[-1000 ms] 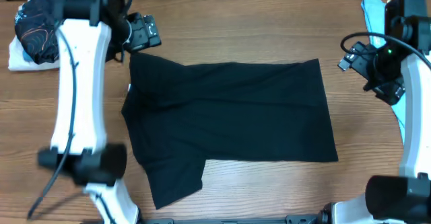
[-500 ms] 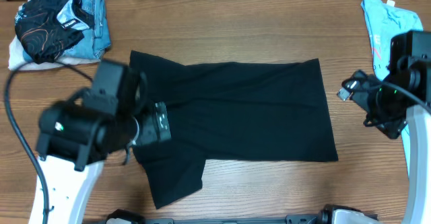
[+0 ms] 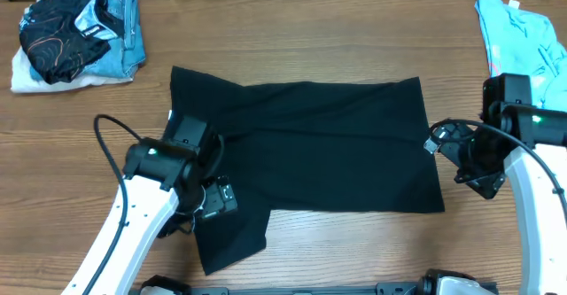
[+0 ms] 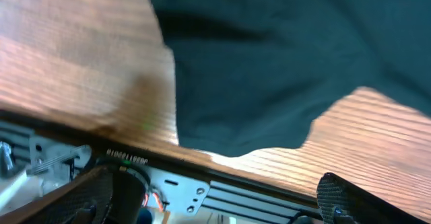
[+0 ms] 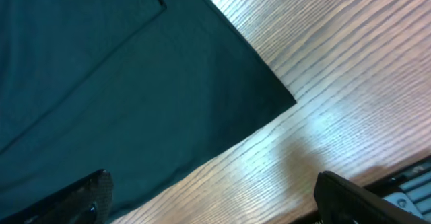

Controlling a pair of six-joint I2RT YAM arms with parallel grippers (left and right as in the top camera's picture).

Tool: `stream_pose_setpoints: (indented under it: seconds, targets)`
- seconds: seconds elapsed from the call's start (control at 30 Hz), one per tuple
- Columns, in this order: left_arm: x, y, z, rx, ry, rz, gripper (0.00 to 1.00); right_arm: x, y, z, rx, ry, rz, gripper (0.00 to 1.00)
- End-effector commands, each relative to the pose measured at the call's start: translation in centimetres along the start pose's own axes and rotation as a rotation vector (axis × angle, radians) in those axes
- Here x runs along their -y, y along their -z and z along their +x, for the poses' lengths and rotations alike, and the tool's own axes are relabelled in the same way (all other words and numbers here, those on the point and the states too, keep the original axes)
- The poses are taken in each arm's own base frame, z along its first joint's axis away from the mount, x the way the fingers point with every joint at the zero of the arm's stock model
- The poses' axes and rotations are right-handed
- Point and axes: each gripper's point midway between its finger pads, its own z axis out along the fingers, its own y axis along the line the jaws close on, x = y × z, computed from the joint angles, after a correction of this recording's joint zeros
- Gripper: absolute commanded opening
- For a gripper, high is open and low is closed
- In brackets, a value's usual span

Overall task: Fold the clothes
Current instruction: 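Move both grippers down to the shirt's lower left and right edges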

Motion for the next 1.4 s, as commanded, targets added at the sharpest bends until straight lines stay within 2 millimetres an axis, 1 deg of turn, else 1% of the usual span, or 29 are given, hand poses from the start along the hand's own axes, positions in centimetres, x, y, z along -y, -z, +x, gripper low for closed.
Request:
stream_pose_setpoints:
  seconds: [0.0, 0.13, 0.23, 0.43, 0.57, 0.7, 0.9, 1.0, 1.1, 1.2, 1.33, 1.37]
  targets:
    - [-0.6, -1.9, 1.0, -0.059, 0.064, -0.033, 1.0, -0.4, -1.1, 0.6, -0.02, -0.004, -0.028, 1.0]
    - [-0.7, -4.0, 1.9, -0.104, 0.068, -0.032, 1.0, -0.6, -1.6, 0.4, -0.015, -0.003, -0.043, 1.0]
    - [-1.5, -5.6, 2.9, -0.143, 0.1, -0.059, 1.0, -0.7, -1.7, 0.4, -0.013, -0.002, -0.045, 1.0]
    - [-1.9, -8.2, 4.4, -0.198, 0.108, -0.05, 1.0, -1.5, -1.6, 0.3, -0.018, 0.0, -0.089, 1.0]
    - [-2.3, -9.1, 4.9, -0.21, 0.122, -0.062, 0.99, -1.7, -1.6, 0.1, -0.011, 0.001, -0.099, 1.0]
    - [-2.3, -9.9, 4.8, -0.201, 0.13, -0.054, 0.93, -2.0, -1.6, 0.2, -0.015, 0.003, -0.113, 1.0]
    - [-2.0, -11.6, 5.7, -0.229, 0.135, -0.015, 0.92, -2.4, -1.5, 0.3, -0.025, 0.005, -0.136, 1.0]
    - [-2.2, -12.4, 5.8, -0.225, 0.136, -0.01, 0.91, -2.5, -1.5, 0.3, -0.023, 0.008, -0.14, 1.0]
    - [-2.1, -12.8, 5.7, -0.216, 0.142, -0.004, 0.91, -2.6, -1.5, 0.3, -0.026, 0.009, -0.144, 1.0]
    - [-1.8, -13.2, 5.3, -0.196, 0.138, 0.017, 0.85, -2.7, -1.5, 0.4, -0.031, 0.013, -0.152, 1.0]
    - [-1.7, -13.3, 5.2, -0.189, 0.137, 0.022, 0.7, -2.7, -1.5, 0.4, -0.03, 0.016, -0.152, 1.0]
    - [-1.7, -13.3, 5.1, -0.189, 0.137, 0.022, 0.7, -2.7, -1.5, 0.4, -0.03, 0.016, -0.152, 1.0]
